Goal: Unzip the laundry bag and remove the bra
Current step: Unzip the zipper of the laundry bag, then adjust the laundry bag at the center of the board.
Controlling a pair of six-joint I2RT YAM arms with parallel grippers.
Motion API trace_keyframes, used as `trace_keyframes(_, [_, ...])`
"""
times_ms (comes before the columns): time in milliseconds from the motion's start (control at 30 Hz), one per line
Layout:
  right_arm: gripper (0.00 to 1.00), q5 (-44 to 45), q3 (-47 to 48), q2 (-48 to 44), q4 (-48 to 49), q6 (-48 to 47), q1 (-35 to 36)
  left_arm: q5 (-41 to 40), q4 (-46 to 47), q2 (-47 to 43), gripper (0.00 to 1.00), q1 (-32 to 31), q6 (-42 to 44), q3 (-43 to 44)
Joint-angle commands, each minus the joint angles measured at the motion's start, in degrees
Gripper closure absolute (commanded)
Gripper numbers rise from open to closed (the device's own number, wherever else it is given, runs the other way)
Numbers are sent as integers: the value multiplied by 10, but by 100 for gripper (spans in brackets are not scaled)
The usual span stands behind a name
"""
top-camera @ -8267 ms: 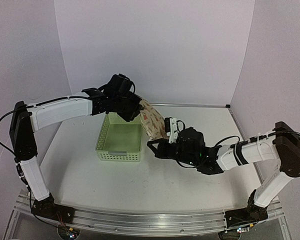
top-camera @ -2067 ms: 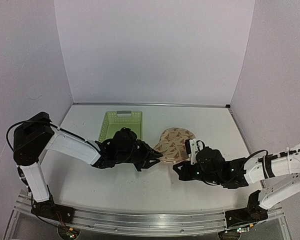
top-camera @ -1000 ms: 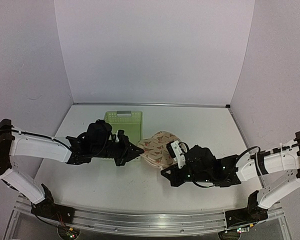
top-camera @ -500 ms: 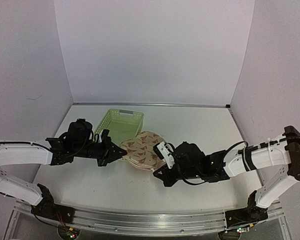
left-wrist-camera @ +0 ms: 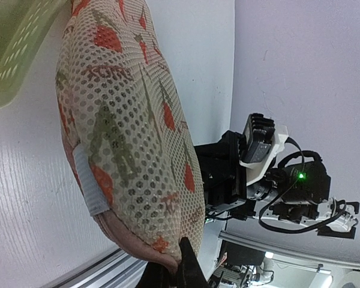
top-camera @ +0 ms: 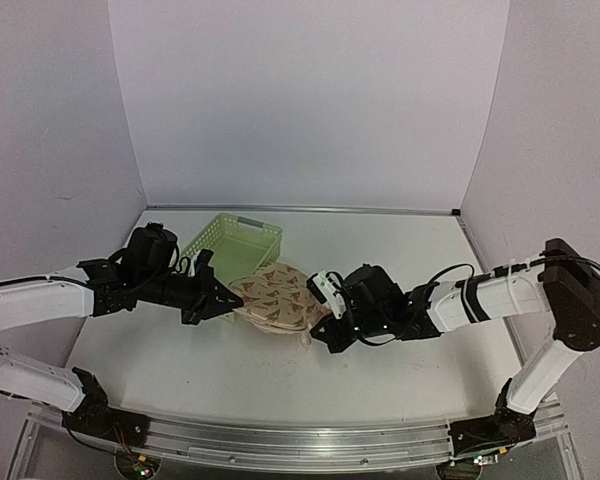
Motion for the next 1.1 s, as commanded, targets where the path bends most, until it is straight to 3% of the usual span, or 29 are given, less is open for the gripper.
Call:
trace_keyframes(0, [100, -7, 29, 18, -7, -28, -28, 34, -23, -15, 100, 4, 41, 41])
trace_keyframes(133, [100, -2, 29, 23, -9, -35, -35, 22, -44, -9, 100, 7, 51, 50])
trace_keyframes(467, [100, 48, -23, -31, -22, -19, -36, -13, -88, 40, 68, 7, 71, 101])
trace_keyframes(700, [100, 109, -61, -91, -47, 6, -36, 3, -89, 89, 55, 3, 86, 159])
trace_keyframes(1067, [100, 112, -102, -140, -45, 77, -36, -11, -76, 206, 45, -102, 76, 235])
